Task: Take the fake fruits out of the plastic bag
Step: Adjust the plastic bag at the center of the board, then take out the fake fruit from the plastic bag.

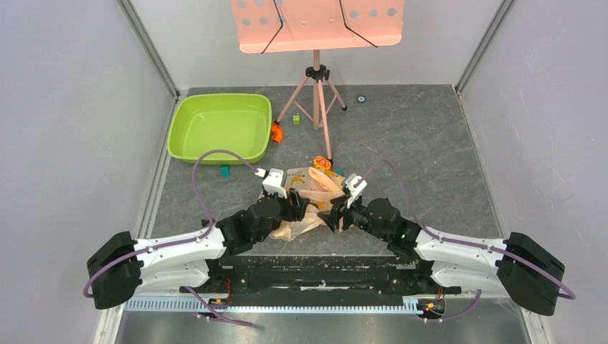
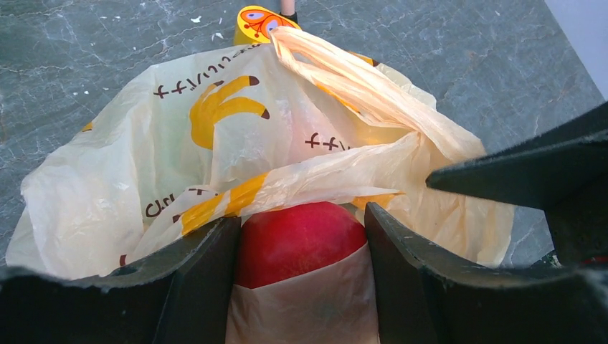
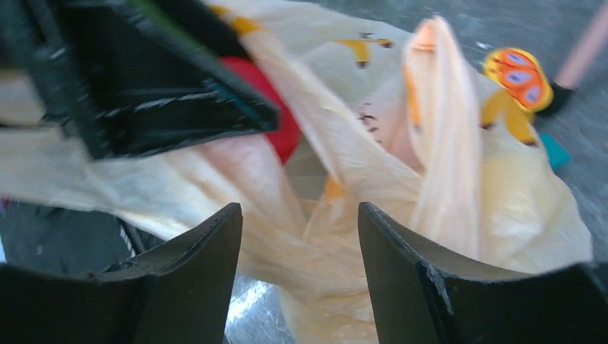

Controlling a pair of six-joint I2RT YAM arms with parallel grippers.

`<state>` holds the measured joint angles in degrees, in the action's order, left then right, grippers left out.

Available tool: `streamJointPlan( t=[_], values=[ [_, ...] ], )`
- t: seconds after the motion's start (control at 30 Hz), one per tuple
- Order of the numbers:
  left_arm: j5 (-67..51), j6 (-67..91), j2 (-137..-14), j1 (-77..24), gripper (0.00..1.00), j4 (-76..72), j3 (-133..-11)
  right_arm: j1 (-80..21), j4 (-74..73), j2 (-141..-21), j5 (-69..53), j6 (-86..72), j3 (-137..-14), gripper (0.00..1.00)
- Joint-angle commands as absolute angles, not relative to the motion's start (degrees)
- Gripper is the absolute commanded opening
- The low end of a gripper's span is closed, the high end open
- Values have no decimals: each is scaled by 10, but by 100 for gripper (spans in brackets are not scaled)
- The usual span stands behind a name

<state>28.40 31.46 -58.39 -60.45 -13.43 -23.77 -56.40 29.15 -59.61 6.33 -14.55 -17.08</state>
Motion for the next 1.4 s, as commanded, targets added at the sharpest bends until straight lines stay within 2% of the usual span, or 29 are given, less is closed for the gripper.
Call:
streamJointPlan(
  t=[0.0, 0.23, 0.43, 0.63, 0.7, 0.83, 0.87, 1.13, 1.37],
  values=[
    [298, 328, -579, -602, 52, -198, -220, -568, 307, -594, -105, -14, -183, 63],
    [296, 333, -575, -602, 52, -194, -211, -601, 319, -594, -98, 158, -163, 73],
    [279, 333, -567, -603, 52, -180, -208, -617, 342, -598, -43, 273, -151, 81],
    [264, 346, -556, -603, 52, -177, -206, -626, 360, -647, -7, 318, -175, 80],
    [259, 352, -558, -602, 52, -177, -204, -628, 373, -663, -4, 313, -180, 68],
    [257, 364, -583, -603, 52, -188, -195, -635, 361, -689, -4, 287, -191, 29],
    [258, 366, -594, -603, 53, -192, -193, -638, 361, -692, -4, 280, -189, 22],
    [280, 414, -674, -603, 52, -115, -230, -695, 390, -687, 30, 232, -136, 8],
    [294, 439, -682, -603, 59, -135, -221, -775, 375, -720, 47, 204, -125, 4]
  ],
)
